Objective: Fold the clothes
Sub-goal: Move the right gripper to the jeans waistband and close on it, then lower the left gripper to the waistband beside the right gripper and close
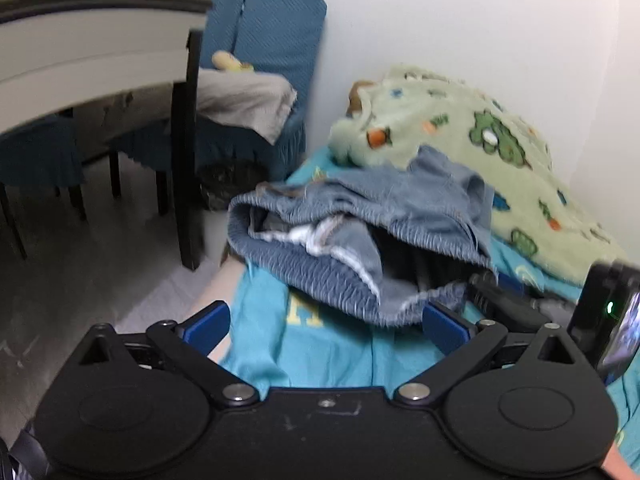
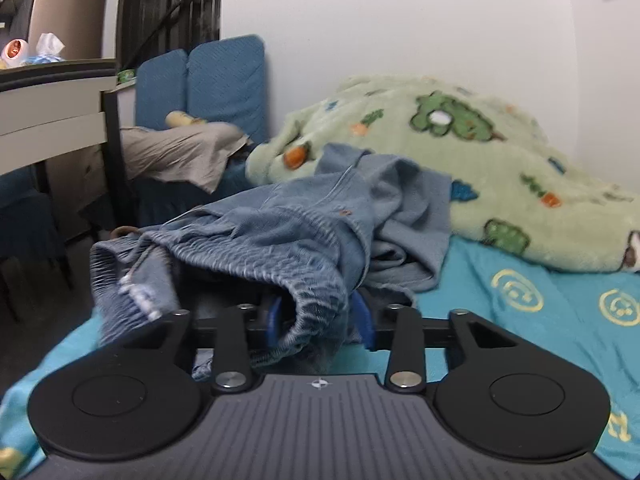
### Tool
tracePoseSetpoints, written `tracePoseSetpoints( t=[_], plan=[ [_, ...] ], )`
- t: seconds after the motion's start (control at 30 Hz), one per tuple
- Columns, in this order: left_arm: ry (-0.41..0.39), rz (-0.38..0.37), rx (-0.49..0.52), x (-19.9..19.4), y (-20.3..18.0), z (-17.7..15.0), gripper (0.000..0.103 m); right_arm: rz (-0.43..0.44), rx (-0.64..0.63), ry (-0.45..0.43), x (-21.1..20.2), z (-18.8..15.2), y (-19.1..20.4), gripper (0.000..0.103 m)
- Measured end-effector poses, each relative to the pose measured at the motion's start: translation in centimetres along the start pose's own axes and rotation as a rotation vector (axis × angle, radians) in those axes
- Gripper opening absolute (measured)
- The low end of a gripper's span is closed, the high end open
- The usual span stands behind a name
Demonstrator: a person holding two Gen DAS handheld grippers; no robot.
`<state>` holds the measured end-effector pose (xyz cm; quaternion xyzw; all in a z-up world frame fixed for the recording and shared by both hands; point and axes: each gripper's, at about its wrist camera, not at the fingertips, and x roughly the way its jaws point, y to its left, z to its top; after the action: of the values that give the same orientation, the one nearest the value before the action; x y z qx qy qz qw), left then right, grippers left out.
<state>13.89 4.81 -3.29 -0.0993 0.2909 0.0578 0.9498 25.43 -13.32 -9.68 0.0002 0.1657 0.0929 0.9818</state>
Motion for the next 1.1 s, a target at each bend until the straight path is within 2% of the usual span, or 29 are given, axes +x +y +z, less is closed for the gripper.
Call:
tracePoseSetpoints(
  t=[0.03, 0.2, 0.3, 0.5, 0.63, 0.77, 0.93, 1.1],
  plan=[
    [0.011, 0.002, 0.011, 0.3, -0.1, -0.1, 0.103, 0.005, 0.005, -0.022, -0.2, 0.0, -0.2, 0.021],
    [-0.013, -0.004, -0.018, 0.0, 0.5, 0.2, 0.103, 0.008, 0.021, -0.051, -1.8, 1.0, -0.2, 0.017],
    [-0.021, 0.004, -0.030, -0.5, 1.1, 0.2, 0.102, 0.010, 0.029, -0.067, -4.2, 2.0, -0.2, 0.015],
    [-0.010, 0.020, -0.076, -1.0, 1.8, 0.3, 0.102, -0.040, 0.048, -0.111, -9.6, 4.3, -0.9, 0.010],
    [-0.019, 0.023, -0.069, -1.6, 1.7, 0.3, 0.102, -0.081, 0.054, -0.122, -13.2, 5.9, -2.5, 0.006],
    [-0.021, 0.025, -0.044, -2.0, 1.4, 0.2, 0.102, -0.120, 0.031, -0.092, -15.1, 6.8, -4.4, 0.005],
    [-0.005, 0.017, 0.012, -1.7, 0.6, -0.5, 0.102, -0.145, 0.070, 0.020, -15.4, 7.4, -8.7, 0.005],
    [0.025, 0.005, 0.099, -1.0, -0.6, -1.6, 0.102, -0.110, 0.138, 0.115, -14.4, 4.2, -11.7, 0.005]
  ],
)
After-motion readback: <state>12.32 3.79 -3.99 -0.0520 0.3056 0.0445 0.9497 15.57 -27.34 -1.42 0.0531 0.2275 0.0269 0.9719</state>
